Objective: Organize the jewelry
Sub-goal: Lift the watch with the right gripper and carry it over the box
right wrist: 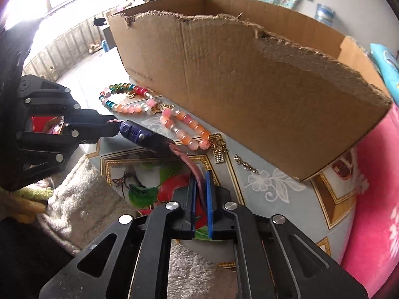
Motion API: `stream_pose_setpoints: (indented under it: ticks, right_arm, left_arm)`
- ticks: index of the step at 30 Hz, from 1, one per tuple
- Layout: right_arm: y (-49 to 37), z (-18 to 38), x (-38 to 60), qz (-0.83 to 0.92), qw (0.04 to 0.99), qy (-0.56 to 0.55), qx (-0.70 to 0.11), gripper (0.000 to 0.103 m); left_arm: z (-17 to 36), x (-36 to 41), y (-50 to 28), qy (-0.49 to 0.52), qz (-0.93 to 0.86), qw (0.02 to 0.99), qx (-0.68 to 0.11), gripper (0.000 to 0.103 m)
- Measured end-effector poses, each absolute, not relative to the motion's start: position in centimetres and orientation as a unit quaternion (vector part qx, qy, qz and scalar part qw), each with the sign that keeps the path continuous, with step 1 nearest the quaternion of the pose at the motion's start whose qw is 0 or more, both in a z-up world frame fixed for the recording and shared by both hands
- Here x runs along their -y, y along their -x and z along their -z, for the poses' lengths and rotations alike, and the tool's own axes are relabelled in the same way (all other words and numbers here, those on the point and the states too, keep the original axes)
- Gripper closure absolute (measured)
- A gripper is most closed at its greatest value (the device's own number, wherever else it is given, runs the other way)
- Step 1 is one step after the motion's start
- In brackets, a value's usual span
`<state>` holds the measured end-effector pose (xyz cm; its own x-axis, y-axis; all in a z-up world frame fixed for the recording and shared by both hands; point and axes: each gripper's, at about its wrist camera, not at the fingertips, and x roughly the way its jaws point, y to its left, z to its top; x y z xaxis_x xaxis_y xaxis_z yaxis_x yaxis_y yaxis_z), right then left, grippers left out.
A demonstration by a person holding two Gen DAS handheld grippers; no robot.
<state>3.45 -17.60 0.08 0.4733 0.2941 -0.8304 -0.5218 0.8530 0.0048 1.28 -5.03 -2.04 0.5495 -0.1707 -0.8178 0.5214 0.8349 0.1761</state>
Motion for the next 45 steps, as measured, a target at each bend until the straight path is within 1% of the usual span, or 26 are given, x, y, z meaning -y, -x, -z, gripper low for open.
stream_pose_setpoints:
  ticks: [1, 7, 15, 19, 24, 26, 28, 32, 38, 43, 45]
  right_arm:
    - [-3.2, -0.4, 17.7, -0.239, 0.852, 0.122, -0.450, 0.101]
    - [-1.0, -3.1, 18.1, -0.230, 0.868, 0.119, -0.424, 0.102]
    - [1.0, -8.5, 17.8, -0.230, 0.895, 0.110, -0.367, 0.102]
    - [-0.1, -11.8, 17.5, -0.234, 0.906, 0.112, -0.334, 0.102]
    - [-3.7, -13.2, 17.0, -0.244, 0.907, 0.109, -0.325, 0.102]
    - [-6.6, -13.7, 17.1, -0.252, 0.901, 0.100, -0.340, 0.102]
    - [-9.5, -13.4, 17.3, -0.268, 0.885, 0.081, -0.371, 0.102]
    - [-14.9, -12.0, 16.8, -0.284, 0.846, 0.054, -0.447, 0.102]
    - [-22.3, -7.4, 15.4, -0.283, 0.773, 0.037, -0.567, 0.102]
    - [-27.0, -3.9, 14.6, -0.275, 0.719, 0.024, -0.638, 0.102]
    - [-28.6, -2.5, 14.4, -0.264, 0.704, 0.021, -0.659, 0.102]
  left_arm:
    - [1.8, 5.1, -1.0, -0.203, 0.202, 0.858, -0.426, 0.100]
    - [-0.7, 5.4, 0.8, -0.199, 0.199, 0.873, -0.397, 0.100]
    - [-6.2, 4.9, 2.6, -0.190, 0.187, 0.903, -0.337, 0.100]
    - [-9.3, 4.4, 1.8, -0.181, 0.181, 0.916, -0.310, 0.100]
    - [-12.3, 4.0, -0.8, -0.181, 0.168, 0.926, -0.285, 0.100]
    - [-13.0, 3.9, -2.7, -0.175, 0.168, 0.927, -0.287, 0.100]
    - [-13.4, 3.3, -5.1, -0.166, 0.166, 0.925, -0.300, 0.100]
    - [-13.0, 2.1, -11.0, -0.126, 0.174, 0.907, -0.363, 0.100]
    - [-8.9, 1.6, -19.7, -0.091, 0.177, 0.854, -0.480, 0.100]
    - [-5.7, 1.8, -24.3, -0.114, 0.160, 0.820, -0.537, 0.100]
    - [-4.5, 2.0, -25.8, -0.125, 0.153, 0.803, -0.562, 0.097]
